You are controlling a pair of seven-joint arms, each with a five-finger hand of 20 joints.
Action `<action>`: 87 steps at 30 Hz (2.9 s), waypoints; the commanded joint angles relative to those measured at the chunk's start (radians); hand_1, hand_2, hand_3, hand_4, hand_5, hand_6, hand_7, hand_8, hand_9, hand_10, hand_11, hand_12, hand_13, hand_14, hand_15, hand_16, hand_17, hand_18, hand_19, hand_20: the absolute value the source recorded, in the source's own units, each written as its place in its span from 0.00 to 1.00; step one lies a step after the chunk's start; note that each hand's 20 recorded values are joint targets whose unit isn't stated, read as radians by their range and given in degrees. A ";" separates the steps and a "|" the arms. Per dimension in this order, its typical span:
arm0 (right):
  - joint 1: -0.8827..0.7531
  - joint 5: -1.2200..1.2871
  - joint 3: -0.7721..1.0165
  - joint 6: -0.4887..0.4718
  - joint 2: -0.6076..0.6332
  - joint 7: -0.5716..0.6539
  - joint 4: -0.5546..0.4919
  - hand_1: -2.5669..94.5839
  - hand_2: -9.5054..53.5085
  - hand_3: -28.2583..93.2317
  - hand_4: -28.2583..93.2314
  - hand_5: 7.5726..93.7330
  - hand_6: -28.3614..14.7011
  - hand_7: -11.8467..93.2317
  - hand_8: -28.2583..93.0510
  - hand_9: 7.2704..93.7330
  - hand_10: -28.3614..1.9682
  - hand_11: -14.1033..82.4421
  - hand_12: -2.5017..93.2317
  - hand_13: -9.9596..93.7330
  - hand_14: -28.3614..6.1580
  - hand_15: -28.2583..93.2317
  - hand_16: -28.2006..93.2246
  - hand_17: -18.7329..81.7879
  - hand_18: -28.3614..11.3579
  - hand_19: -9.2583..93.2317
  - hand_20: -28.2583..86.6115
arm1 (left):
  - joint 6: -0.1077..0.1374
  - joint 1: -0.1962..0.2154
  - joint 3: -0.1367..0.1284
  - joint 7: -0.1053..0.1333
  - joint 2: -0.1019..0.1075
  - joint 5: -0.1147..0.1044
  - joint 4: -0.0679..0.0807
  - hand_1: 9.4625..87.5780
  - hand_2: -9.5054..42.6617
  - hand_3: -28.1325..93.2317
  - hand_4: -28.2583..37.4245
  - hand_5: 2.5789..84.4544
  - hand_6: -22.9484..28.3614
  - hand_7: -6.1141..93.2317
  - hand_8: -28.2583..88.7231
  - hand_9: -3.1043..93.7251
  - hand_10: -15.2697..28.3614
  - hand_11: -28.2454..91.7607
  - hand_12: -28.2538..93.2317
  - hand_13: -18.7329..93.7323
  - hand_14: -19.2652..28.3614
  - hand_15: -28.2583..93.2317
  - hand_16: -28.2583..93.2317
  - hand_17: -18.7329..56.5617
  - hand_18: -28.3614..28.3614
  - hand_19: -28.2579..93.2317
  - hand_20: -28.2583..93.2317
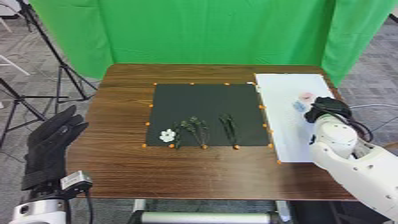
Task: Arrange flowers
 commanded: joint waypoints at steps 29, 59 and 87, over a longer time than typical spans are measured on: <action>0.169 -0.165 -0.263 0.351 0.118 -0.056 -0.058 0.57 0.08 0.83 0.00 0.80 0.62 0.42 0.27 0.88 0.60 0.45 0.33 0.85 0.69 0.80 0.43 0.60 0.20 1.00 0.23 | 0.004 0.024 -0.010 0.004 -0.014 0.003 -0.004 0.21 0.28 0.92 0.12 0.44 0.64 0.23 0.15 0.37 0.79 0.54 0.29 0.36 0.95 0.75 0.09 0.11 0.87 0.70 0.26; 0.604 -0.127 -0.733 0.416 -0.105 -0.241 -0.136 0.56 0.07 0.84 0.00 0.81 0.64 0.41 0.28 0.88 0.60 0.46 0.34 0.85 0.69 0.80 0.44 0.59 0.21 1.00 0.24 | 0.003 0.029 -0.031 0.009 -0.010 0.005 -0.002 0.20 0.28 0.92 0.12 0.44 0.64 0.23 0.15 0.37 0.78 0.54 0.28 0.37 0.94 0.75 0.09 0.11 0.86 0.69 0.27; 0.327 -0.264 -0.494 0.201 -0.498 -0.452 0.026 0.56 0.06 0.84 0.00 0.82 0.65 0.42 0.27 0.88 0.62 0.49 0.34 0.84 0.69 0.81 0.44 0.58 0.23 1.00 0.23 | -0.092 -0.058 -0.037 -0.098 -0.103 0.115 0.023 0.20 0.29 0.93 0.10 0.45 0.64 0.23 0.14 0.39 0.80 0.53 0.29 0.38 0.94 0.74 0.10 0.11 0.87 0.69 0.28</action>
